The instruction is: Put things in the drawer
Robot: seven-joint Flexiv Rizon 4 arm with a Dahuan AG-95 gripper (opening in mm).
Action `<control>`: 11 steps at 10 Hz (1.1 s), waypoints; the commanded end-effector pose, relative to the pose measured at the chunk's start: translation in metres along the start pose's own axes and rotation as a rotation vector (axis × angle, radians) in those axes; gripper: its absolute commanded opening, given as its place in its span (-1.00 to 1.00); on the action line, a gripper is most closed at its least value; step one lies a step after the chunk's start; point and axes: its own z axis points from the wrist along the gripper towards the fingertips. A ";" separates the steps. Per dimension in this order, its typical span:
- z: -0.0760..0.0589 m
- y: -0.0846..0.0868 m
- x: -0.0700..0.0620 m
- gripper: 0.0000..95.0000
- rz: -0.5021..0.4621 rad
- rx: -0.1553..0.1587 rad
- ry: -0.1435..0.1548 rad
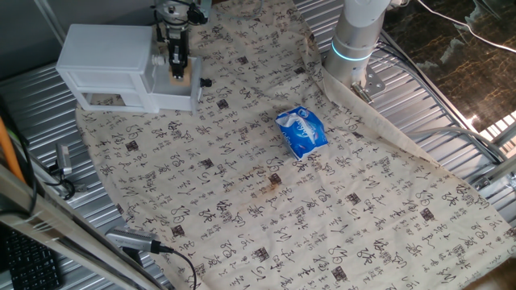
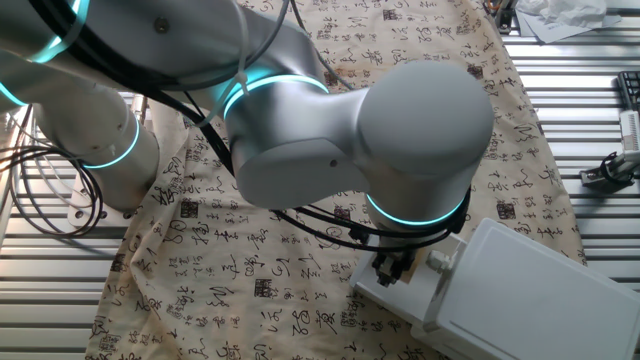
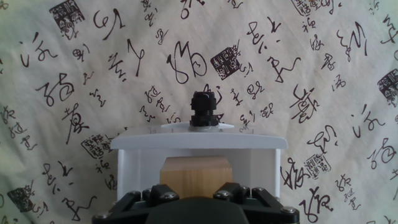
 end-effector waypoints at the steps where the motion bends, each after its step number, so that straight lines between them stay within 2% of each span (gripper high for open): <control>1: -0.001 0.000 -0.001 -0.60 0.000 0.003 -0.003; 4: -0.001 -0.001 -0.001 -0.60 0.000 0.004 -0.002; 5: -0.001 -0.001 -0.001 -0.20 0.002 0.004 -0.002; 11: -0.001 -0.001 -0.001 -0.20 0.013 0.002 -0.001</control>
